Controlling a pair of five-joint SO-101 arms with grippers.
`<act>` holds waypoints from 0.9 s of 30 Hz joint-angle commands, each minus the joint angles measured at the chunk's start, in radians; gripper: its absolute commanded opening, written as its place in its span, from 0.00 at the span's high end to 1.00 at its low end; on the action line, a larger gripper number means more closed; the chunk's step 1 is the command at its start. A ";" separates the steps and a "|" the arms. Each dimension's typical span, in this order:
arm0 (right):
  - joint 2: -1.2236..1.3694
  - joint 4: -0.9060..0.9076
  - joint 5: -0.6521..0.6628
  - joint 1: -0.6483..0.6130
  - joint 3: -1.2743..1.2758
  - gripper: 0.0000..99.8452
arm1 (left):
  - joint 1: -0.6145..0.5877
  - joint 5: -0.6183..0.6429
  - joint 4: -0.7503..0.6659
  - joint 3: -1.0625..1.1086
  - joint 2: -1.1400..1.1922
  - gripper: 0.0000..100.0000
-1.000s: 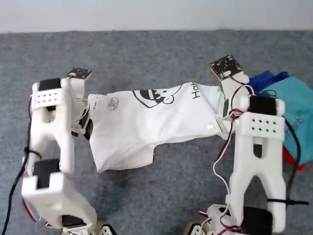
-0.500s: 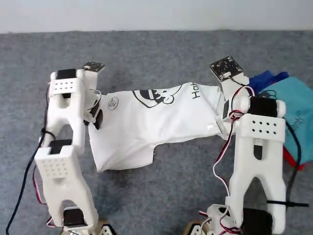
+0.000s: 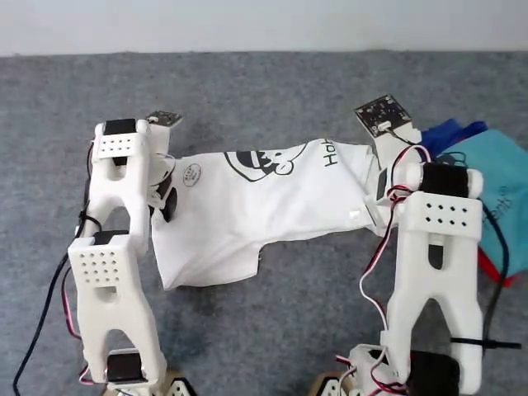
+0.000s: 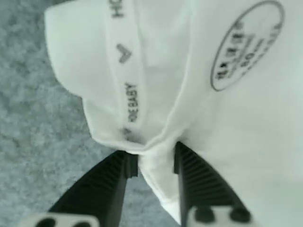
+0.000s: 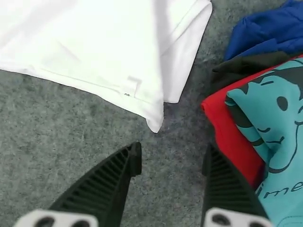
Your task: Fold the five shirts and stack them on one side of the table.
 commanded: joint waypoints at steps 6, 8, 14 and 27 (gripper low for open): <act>-0.048 0.027 0.005 -0.012 -0.002 0.78 | 0.081 -0.003 0.031 -0.025 0.008 0.99; -0.048 0.036 0.003 -0.012 -0.002 0.78 | 0.061 -0.003 0.089 -0.079 0.009 0.99; -0.050 0.028 0.003 -0.012 0.058 0.78 | -0.097 -0.003 0.127 -0.183 0.008 0.99; -0.048 -0.028 0.000 -0.012 0.106 0.78 | -0.370 -0.052 0.127 -0.182 0.009 0.99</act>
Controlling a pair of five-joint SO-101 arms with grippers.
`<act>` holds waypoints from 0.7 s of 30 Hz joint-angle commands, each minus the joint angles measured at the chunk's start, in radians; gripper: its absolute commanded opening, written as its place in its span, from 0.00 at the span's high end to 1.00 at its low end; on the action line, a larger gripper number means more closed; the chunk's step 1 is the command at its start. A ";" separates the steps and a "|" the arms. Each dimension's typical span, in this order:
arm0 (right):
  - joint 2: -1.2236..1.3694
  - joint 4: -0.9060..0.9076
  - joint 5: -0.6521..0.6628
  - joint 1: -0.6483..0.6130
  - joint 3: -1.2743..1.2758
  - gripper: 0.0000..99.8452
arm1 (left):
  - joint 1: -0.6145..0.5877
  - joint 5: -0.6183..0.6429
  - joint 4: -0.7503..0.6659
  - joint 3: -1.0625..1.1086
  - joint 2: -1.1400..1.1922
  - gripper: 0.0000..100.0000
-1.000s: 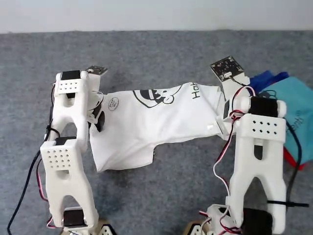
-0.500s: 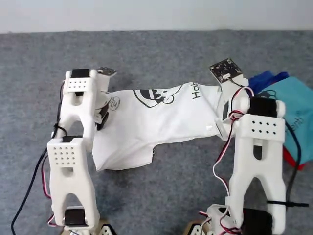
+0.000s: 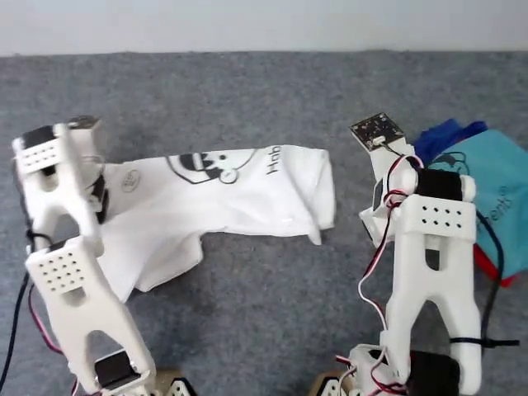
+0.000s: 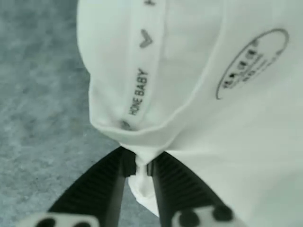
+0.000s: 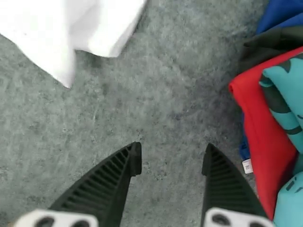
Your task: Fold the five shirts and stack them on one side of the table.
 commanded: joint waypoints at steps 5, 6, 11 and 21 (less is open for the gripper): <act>-0.019 -0.249 -0.132 -0.030 0.069 0.78 | 0.044 -0.008 0.029 -0.025 -0.014 0.99; -0.007 -0.298 -0.160 -0.042 0.094 0.78 | 0.068 -0.008 0.029 -0.025 -0.014 0.99; 0.087 -0.484 -0.262 -0.168 0.183 0.78 | 0.184 0.021 0.028 -0.025 -0.005 0.99; 0.272 -0.759 -0.358 -0.285 0.106 0.78 | 0.204 0.031 0.028 -0.027 -0.014 0.99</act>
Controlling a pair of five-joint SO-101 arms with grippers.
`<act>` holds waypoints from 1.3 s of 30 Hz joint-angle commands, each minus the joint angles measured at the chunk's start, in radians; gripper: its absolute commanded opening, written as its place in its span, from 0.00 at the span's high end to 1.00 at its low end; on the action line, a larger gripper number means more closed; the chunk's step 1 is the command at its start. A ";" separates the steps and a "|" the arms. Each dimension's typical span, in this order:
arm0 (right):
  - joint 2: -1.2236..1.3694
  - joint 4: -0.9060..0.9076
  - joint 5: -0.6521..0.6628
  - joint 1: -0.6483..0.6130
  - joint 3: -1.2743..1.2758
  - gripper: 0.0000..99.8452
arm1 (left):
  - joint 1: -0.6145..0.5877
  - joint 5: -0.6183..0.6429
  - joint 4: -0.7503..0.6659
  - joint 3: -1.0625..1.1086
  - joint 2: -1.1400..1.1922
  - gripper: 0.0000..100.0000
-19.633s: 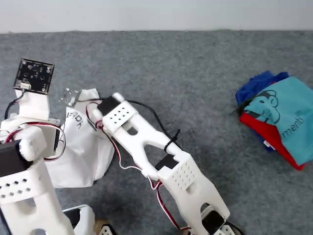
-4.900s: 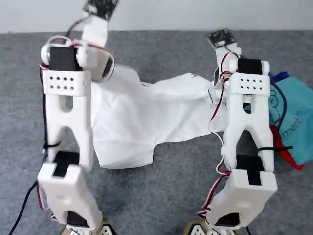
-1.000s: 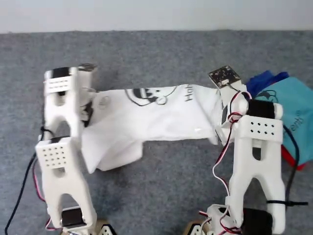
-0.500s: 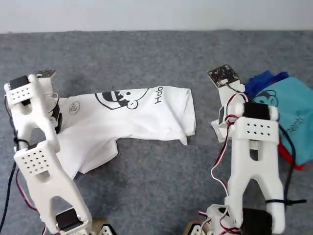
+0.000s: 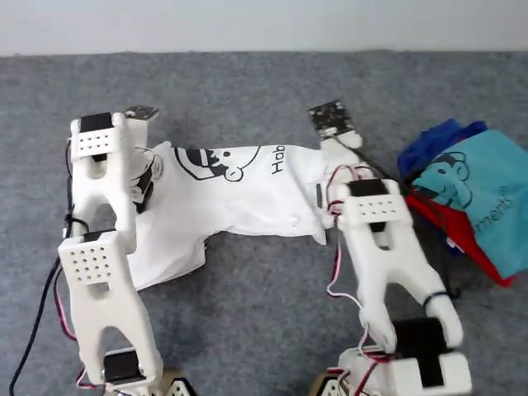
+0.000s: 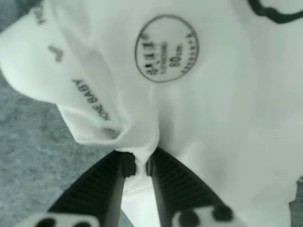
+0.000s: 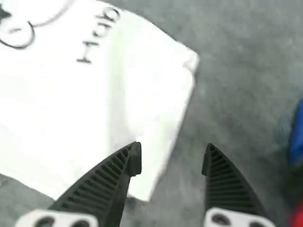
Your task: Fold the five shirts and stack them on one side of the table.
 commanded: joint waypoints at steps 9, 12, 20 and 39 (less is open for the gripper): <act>0.117 0.047 0.000 -0.042 -0.129 0.78 | -0.249 -0.032 0.026 -0.035 -0.017 0.94; 0.119 0.077 0.021 -0.070 -0.126 0.78 | -0.262 -0.034 0.026 -0.045 -0.017 0.89; 0.120 0.093 0.025 -0.065 -0.117 0.78 | -0.259 -0.028 0.025 -0.051 -0.017 0.74; -0.091 0.512 0.083 -0.047 -0.221 0.78 | -0.302 0.302 0.031 -0.493 -0.020 0.69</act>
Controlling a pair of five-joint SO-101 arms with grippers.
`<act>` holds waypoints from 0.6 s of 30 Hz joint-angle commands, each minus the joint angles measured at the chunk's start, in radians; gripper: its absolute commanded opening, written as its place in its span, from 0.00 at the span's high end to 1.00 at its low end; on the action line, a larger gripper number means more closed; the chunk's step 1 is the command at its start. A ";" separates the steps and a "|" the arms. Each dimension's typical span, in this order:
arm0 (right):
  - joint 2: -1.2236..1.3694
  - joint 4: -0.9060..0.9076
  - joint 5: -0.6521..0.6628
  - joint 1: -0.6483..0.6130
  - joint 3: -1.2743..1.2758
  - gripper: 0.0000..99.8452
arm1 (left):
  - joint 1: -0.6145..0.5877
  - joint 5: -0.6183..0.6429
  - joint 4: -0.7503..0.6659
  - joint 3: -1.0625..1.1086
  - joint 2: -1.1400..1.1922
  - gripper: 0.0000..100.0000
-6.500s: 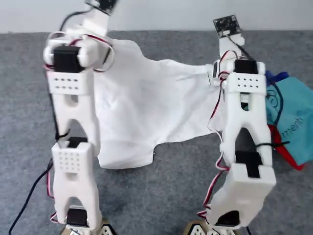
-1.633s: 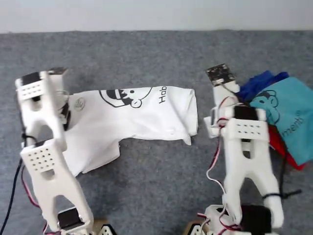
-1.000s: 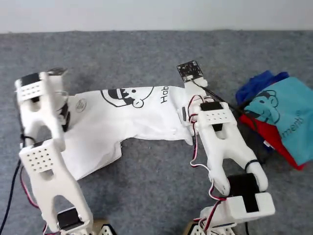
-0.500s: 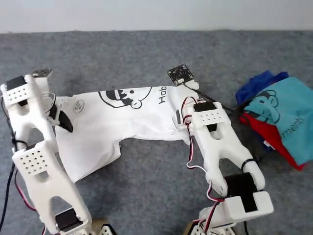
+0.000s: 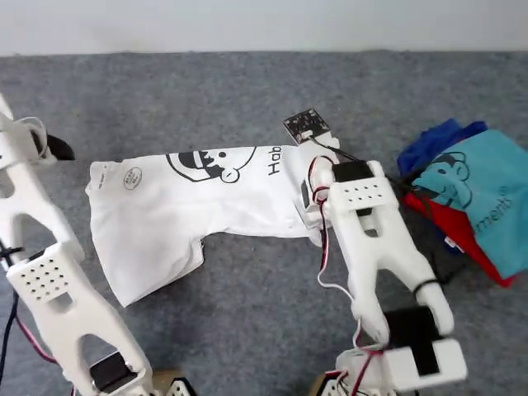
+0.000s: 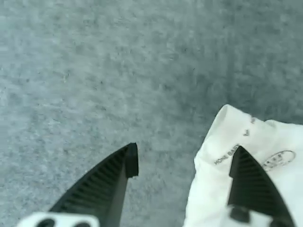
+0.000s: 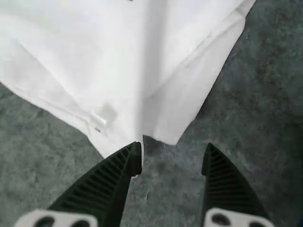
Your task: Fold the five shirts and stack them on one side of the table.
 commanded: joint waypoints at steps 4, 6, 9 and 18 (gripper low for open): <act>-0.156 -0.051 0.020 0.156 -0.044 0.78 | 0.178 0.014 0.023 0.173 -0.089 0.69; -0.153 -0.173 -0.008 0.194 -0.043 0.78 | 0.261 0.012 0.021 0.266 -0.132 0.69; -0.097 -0.328 -0.071 0.189 -0.018 0.79 | 0.350 0.012 0.020 0.374 -0.173 0.69; 0.249 -0.526 -0.153 0.067 -0.130 0.88 | 0.407 -0.020 -0.009 0.501 -0.173 0.69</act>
